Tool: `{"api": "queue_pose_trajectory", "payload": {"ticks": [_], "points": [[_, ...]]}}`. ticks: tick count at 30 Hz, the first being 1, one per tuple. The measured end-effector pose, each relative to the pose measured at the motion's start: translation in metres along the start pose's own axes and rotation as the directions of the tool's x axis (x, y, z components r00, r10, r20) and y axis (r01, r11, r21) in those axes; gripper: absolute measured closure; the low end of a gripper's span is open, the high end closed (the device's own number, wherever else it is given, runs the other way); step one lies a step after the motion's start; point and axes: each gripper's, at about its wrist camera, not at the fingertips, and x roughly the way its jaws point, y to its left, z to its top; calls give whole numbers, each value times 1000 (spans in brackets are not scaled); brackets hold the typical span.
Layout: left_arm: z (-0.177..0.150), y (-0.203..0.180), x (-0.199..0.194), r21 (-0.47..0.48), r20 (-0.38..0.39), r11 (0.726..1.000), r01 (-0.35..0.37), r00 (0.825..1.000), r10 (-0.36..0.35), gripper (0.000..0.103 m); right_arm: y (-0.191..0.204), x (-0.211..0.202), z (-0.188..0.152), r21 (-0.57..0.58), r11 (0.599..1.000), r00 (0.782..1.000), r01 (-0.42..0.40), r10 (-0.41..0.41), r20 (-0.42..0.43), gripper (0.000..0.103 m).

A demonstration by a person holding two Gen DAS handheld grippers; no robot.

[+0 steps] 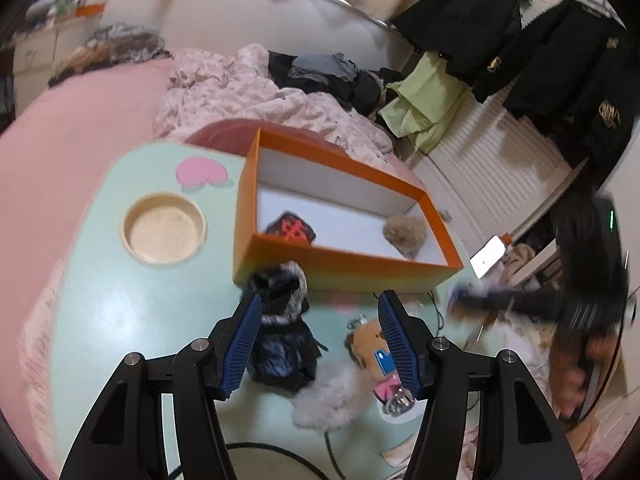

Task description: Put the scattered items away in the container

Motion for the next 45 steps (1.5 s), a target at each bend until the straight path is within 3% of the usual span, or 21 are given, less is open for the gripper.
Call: {"api": "queue_pose_trajectory", "payload": {"ticks": [4, 7, 12, 14, 16, 20, 21, 23, 26, 33, 36, 41, 45], "points": [[42, -20, 6, 92, -44, 994, -64, 997, 68, 43, -7, 20, -22, 3, 999, 999, 40, -40, 0, 64], [63, -44, 36, 227, -123, 963, -145, 977, 176, 43, -8, 29, -27, 4, 996, 996, 87, -87, 2, 64], [78, -56, 94, 363, -231, 900, -244, 912, 340, 44, -6, 12, -31, 12, 999, 995, 37, -38, 91, 62], [82, -55, 114, 390, -313, 893, -226, 879, 359, 48, -5, 3, -33, 7, 1000, 992, 26, -27, 125, 48], [86, -55, 125, 411, -372, 886, -216, 848, 379, 54, -6, -2, -35, 6, 1000, 990, 24, -24, 140, 46], [87, -59, 143, 522, -400, 815, -253, 771, 496, 57, -8, -4, -32, 21, 1000, 989, 6, -9, 151, 46], [85, -61, 147, 536, -418, 810, -239, 759, 499, 57, -9, -3, -32, 27, 1000, 989, 2, -6, 151, 46], [82, -63, 151, 544, -438, 812, -213, 753, 491, 57, -9, -2, -32, 36, 999, 990, -7, 2, 144, 46], [72, -64, 157, 584, -461, 790, -187, 725, 513, 56, -11, 0, -34, 45, 999, 990, -20, 14, 137, 46], [76, -60, 161, 524, -530, 842, -126, 726, 438, 57, -12, 5, -37, 44, 998, 992, -35, 29, 125, 46], [77, -64, 161, 520, -530, 843, -135, 723, 443, 57, -10, 7, -39, 36, 999, 993, -39, 35, 114, 46], [73, -74, 160, 562, -512, 818, -125, 723, 463, 62, -7, 9, -40, 33, 999, 993, -43, 39, 114, 46], [73, -71, 159, 536, -524, 839, -89, 745, 414, 62, -7, 8, -41, 34, 998, 993, -45, 41, 115, 46]]}}
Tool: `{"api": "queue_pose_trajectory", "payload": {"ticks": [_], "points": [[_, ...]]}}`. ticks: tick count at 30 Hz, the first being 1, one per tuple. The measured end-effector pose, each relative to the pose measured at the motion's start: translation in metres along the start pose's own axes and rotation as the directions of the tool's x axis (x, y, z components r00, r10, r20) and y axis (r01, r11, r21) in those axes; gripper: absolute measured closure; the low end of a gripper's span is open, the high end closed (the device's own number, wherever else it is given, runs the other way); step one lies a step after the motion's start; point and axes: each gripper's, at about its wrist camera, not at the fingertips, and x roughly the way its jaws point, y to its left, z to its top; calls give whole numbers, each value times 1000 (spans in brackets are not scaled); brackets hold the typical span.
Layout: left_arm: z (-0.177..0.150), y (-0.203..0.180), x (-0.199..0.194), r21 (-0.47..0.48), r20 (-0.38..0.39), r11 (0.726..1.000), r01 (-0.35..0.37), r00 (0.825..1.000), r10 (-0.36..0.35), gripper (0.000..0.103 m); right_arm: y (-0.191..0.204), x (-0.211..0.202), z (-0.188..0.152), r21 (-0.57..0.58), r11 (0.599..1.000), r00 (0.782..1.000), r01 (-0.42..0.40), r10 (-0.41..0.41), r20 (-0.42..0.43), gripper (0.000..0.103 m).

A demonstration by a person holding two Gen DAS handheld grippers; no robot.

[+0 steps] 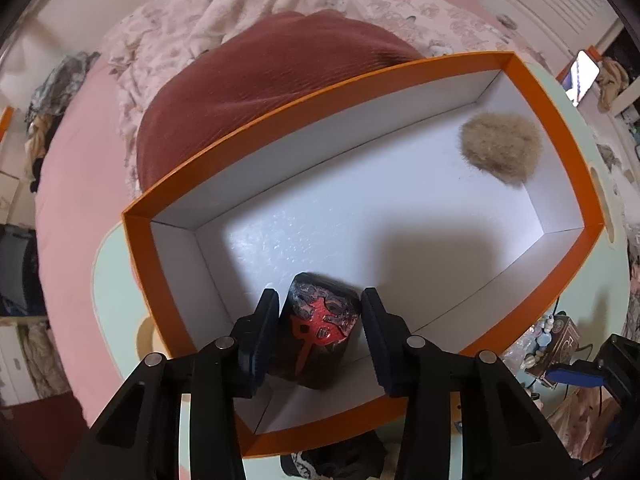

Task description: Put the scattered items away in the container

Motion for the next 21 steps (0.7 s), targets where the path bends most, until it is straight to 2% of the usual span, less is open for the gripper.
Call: {"api": "queue_pose_trajectory", "payload": {"ticks": [2, 5, 7, 9, 10, 15, 18, 21], "points": [[-3, 5, 0, -10, 9, 1000, 17, 1000, -17, 60, 0, 0, 0, 2, 1000, 1000, -6, 6, -3, 46], [-3, 10, -2, -34, 11, 999, -1, 1000, 1, 60, 0, 2, 0, 3, 1000, 1000, -8, 8, -10, 46], [-2, 12, -3, -45, 17, 999, -22, 1000, 23, 65, -1, 2, 0, 5, 1000, 1000, -6, 6, -9, 46], [-3, 12, -7, -72, 28, 997, 29, 999, -27, 65, -1, 3, 0, 8, 1000, 1000, -12, 12, -11, 46], [-3, 12, -6, -66, 29, 997, 33, 999, -31, 65, -1, 3, 0, 7, 1000, 1000, -13, 13, -13, 46], [0, 7, 6, -29, 6, 994, -105, 994, 105, 65, -2, 3, -1, 9, 1000, 1000, -10, 10, -12, 46], [-1, 1, 6, -16, 31, 989, -146, 989, 147, 65, -3, 2, -1, 12, 1000, 1000, -7, 8, -10, 46], [-4, 2, 2, -15, 56, 990, -140, 988, 141, 66, -4, 1, -1, 14, 1000, 1000, -8, 8, -9, 46]]}}
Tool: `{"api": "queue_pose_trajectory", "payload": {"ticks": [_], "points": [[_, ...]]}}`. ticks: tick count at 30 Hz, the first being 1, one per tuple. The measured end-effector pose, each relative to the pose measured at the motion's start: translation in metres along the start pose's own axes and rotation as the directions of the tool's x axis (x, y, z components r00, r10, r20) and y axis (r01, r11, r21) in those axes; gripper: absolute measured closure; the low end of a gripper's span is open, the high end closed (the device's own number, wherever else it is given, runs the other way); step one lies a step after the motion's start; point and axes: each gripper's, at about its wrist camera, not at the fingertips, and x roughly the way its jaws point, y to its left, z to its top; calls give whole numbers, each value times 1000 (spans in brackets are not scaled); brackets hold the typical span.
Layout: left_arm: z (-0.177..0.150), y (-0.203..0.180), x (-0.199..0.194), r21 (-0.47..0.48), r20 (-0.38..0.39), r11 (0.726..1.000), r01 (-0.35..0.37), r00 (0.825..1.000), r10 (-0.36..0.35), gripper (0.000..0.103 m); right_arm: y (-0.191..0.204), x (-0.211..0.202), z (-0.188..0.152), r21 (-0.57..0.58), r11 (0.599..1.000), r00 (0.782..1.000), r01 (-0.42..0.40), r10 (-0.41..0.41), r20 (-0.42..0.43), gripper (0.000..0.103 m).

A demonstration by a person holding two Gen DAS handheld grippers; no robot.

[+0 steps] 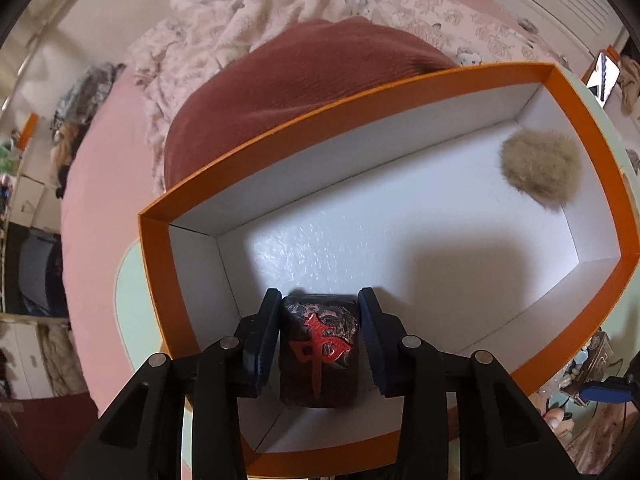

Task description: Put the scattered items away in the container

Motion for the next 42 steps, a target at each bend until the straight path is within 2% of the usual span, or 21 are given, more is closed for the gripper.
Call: {"api": "queue_pose_trajectory", "payload": {"ticks": [4, 8, 10, 11, 12, 14, 15, 16, 18, 19, 20, 21, 22, 24, 26, 29, 33, 36, 40, 42], "points": [[-4, 11, -17, -43, 61, 998, 35, 998, -32, 66, -2, -1, 0, 1, 1000, 1000, 11, -11, 4, 46], [-18, 22, -55, -70, 178, 988, 138, 976, -123, 67, -4, -1, 0, 9, 999, 999, 30, -31, 10, 46], [-41, 19, -81, -55, 264, 977, 205, 947, -184, 71, -7, -3, 1, 17, 999, 999, 33, -33, 16, 46], [-52, 17, -90, -50, 299, 970, 240, 930, -214, 83, -8, -3, 1, 23, 999, 999, 30, -31, 17, 46], [-60, 18, -95, -52, 323, 961, 273, 915, -243, 85, -10, -4, 1, 28, 999, 999, 29, -29, 16, 46], [-80, 19, -106, -54, 388, 938, 342, 873, -296, 85, -12, -3, 1, 36, 999, 999, 34, -34, 14, 46], [-88, 19, -109, -57, 408, 932, 358, 860, -305, 85, -13, -4, 1, 40, 999, 999, 37, -37, 15, 46], [-90, 21, -107, -64, 416, 931, 360, 857, -303, 85, -14, -4, 1, 45, 998, 999, 36, -36, 16, 46], [-87, 21, -104, -94, 418, 940, 329, 869, -263, 83, -15, -4, 2, 49, 998, 999, 33, -34, 13, 46], [-81, 20, -102, -99, 412, 946, 308, 878, -243, 67, -16, -3, 2, 52, 998, 999, 34, -35, 12, 46], [-71, 19, -97, -107, 394, 955, 278, 893, -216, 45, -16, -3, 2, 55, 998, 999, 34, -35, 12, 46], [-62, 18, -92, -116, 382, 960, 257, 903, -195, 42, -16, -3, 2, 57, 998, 999, 31, -32, 13, 46], [-57, 17, -88, -122, 365, 961, 246, 912, -187, 42, -16, -3, 2, 58, 998, 999, 27, -28, 14, 46], [-35, 9, -67, -139, 256, 966, 219, 950, -179, 43, -16, -2, 1, 57, 998, 1000, 24, -25, 12, 46], [-21, 3, -46, -146, 170, 971, 191, 971, -165, 49, -16, -2, 0, 52, 998, 1000, 25, -25, 6, 46], [-11, -3, -21, -183, 83, 972, 147, 988, -134, 53, -16, -2, 0, 47, 999, 1000, 22, -22, 4, 46], [-5, -6, -2, -219, 53, 957, 190, 982, -183, 60, -16, 0, -2, 43, 999, 1000, 16, -16, 3, 46], [-4, 1, 14, -285, 69, 908, 306, 952, -299, 63, -16, 2, -4, 45, 999, 1000, 18, -17, -3, 46], [-8, 5, 18, -321, 129, 894, 313, 949, -287, 63, -14, 4, -6, 33, 999, 1000, 23, -22, -10, 46], [-11, 7, 19, -340, 148, 880, 333, 943, -300, 63, -13, 5, -6, 35, 999, 1000, 20, -20, -10, 46]]}}
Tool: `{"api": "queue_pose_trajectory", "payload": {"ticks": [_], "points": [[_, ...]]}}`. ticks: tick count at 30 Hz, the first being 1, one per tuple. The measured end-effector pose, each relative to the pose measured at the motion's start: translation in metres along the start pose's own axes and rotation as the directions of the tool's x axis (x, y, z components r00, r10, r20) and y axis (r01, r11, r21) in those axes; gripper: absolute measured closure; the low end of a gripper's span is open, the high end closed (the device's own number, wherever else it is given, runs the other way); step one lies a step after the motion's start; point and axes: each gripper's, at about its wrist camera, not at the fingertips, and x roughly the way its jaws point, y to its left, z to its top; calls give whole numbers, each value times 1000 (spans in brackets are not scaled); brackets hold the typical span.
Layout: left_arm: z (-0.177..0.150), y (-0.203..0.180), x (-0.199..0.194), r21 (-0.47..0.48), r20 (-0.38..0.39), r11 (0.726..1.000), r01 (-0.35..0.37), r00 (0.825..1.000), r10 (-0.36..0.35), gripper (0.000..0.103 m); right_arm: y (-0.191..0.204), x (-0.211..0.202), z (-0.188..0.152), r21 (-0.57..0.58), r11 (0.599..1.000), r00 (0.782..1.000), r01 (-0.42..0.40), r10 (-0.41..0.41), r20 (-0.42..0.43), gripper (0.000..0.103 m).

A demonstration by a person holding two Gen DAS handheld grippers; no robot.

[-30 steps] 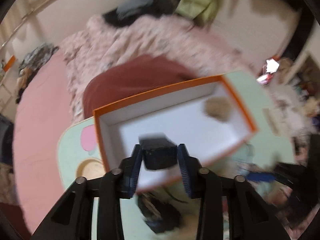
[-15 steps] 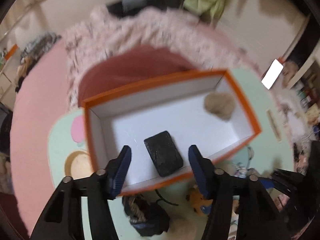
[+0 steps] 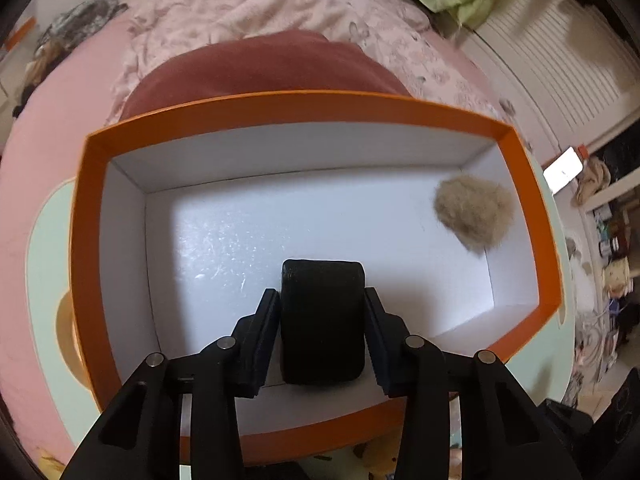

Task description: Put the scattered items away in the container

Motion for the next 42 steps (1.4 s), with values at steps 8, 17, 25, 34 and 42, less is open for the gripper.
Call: {"api": "queue_pose_trajectory", "payload": {"ticks": [8, 17, 25, 34, 42], "points": [[-12, 7, -59, -19, 156, 996, 88, 984, -84, 63, 1, -1, -1, -4, 1000, 1000, 2, -2, 0, 46], [-102, 2, -102, 32, 322, 988, 149, 935, -152, 63, -9, -7, 0, 28, 999, 1000, 16, -16, 26, 46], [-126, 8, -63, -53, 372, 995, 87, 926, -62, 63, -18, -14, 3, 70, 997, 997, 37, -42, 67, 46], [-143, 4, -72, -42, 481, 995, 92, 874, -60, 59, -14, -22, 9, 63, 995, 991, 83, -88, 97, 46], [-170, -10, -80, -31, 551, 997, 70, 834, -41, 54, 26, -26, 75, -155, 911, 917, 383, -356, 177, 46]]}}
